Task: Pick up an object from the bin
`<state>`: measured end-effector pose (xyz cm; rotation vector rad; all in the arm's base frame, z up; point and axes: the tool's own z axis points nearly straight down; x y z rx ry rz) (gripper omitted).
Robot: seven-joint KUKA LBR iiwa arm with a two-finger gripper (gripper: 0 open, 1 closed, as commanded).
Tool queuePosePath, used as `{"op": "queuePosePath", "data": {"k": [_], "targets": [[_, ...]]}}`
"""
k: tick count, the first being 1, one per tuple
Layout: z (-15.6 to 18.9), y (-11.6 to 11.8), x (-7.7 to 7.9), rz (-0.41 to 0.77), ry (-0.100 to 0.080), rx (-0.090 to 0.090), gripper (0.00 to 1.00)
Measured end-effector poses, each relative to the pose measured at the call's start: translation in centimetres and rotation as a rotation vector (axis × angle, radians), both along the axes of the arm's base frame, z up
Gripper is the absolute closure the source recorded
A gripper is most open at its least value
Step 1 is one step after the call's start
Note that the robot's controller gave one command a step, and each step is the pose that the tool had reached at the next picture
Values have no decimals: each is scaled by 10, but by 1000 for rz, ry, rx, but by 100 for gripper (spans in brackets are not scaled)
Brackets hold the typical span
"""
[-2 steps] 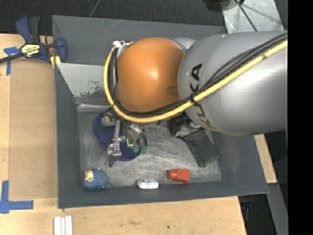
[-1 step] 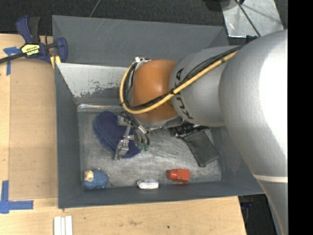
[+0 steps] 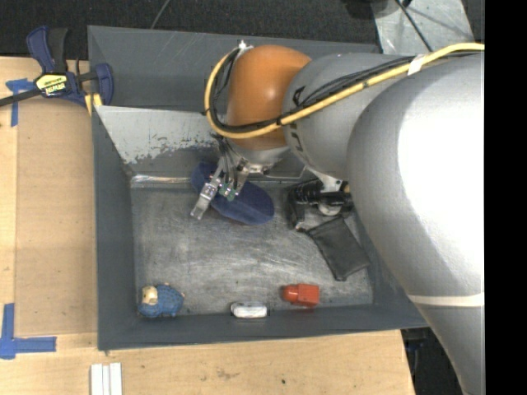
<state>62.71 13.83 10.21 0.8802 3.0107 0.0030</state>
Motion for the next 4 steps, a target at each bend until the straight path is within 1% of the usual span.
{"op": "queuePosePath", "data": {"k": [1,2,3,4], "targets": [[9,-61,0,-205,5,2,0],[-25,-65,-2,-232,10,14,0],[-27,-41,-13,-110,-3,-6,0],[-26,-41,-11,-111,-9,-3,100]]}}
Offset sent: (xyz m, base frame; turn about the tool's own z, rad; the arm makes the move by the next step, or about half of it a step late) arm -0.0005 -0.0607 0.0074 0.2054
